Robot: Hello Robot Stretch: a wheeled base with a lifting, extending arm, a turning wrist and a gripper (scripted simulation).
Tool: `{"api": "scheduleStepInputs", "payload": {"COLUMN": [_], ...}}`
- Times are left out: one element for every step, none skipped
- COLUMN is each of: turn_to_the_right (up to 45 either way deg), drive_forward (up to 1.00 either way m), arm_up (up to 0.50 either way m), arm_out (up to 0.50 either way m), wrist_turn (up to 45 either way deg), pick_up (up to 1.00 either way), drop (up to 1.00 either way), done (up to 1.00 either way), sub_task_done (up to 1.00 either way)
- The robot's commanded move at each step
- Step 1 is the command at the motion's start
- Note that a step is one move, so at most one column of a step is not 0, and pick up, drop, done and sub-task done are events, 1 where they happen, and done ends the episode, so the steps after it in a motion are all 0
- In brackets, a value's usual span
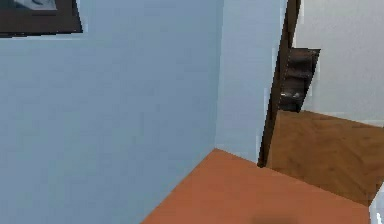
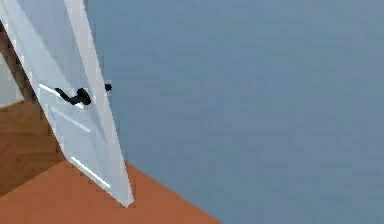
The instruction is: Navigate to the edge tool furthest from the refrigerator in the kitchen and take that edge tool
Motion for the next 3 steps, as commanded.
{"api": "scheduleStepInputs", "payload": {"turn_to_the_right": [36.0, 0.0, 6.0], "drive_forward": [0.0, 1.0, 0.0], "arm_up": [0.0, 0.0, 0.0], "arm_out": [0.0, 0.0, 0.0], "wrist_turn": [0.0, 0.0, 0.0], "pick_up": [0.0, 0.0, 0.0], "drop": [0.0, 0.0, 0.0], "done": [0.0, 0.0, 0.0], "sub_task_done": [0.0, 0.0, 0.0]}}
